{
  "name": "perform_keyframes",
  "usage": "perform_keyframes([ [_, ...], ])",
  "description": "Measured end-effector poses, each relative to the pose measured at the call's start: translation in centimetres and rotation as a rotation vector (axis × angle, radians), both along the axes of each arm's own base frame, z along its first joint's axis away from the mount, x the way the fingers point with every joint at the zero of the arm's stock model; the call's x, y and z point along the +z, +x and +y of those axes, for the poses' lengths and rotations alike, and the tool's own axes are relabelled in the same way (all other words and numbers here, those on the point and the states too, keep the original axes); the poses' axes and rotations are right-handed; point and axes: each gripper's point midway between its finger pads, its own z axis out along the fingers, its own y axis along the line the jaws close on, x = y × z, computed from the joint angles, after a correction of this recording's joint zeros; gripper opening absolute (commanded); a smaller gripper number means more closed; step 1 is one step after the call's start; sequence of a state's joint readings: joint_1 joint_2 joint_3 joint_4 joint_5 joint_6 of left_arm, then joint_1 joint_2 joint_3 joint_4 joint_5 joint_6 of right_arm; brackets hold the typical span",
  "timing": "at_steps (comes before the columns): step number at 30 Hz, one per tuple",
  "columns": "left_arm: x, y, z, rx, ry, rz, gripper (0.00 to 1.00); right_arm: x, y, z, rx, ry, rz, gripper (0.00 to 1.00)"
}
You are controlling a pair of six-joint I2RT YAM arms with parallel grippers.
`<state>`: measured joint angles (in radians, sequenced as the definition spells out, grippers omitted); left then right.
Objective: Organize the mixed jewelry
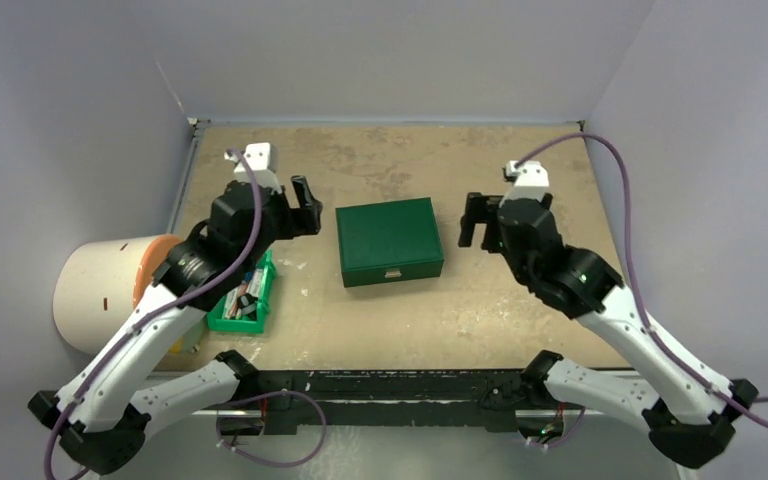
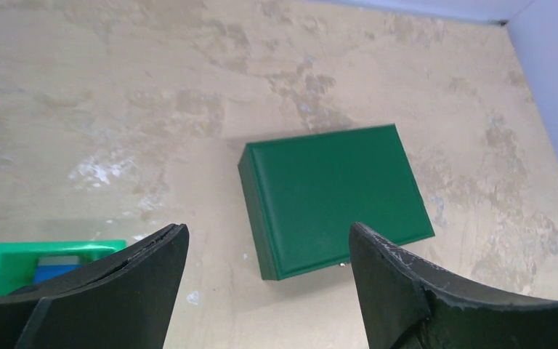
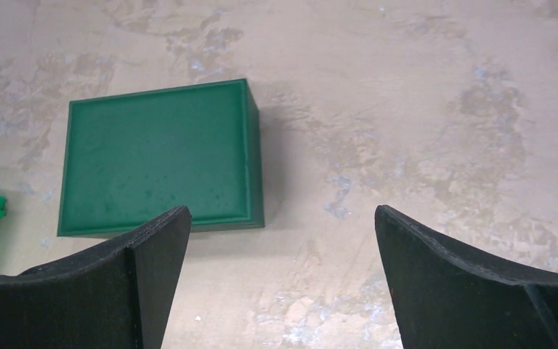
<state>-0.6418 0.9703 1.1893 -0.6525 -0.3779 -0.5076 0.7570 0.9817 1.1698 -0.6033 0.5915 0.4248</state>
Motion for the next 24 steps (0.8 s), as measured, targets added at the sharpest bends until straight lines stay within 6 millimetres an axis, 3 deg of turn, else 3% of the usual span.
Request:
perform_keyframes([
  [6,3.1,-2.6,3.8,0.059,-0.027,-0.146,0.84,-0.2,-2.8,-3.0,-0.018,0.076,-0.092,0.99],
  [15,0.3,-6.9,7.6,0.088,-0.09,-0.24,0.86,-0.7,-6.0,-5.3,-0.025,0.241,-0.171,0.99],
  [24,0.1,-8.9,9.8,0.152,-0.169,-0.283,0.87,-3.5,-6.8,-5.1,-0.013,0.224,-0.08,0.99],
])
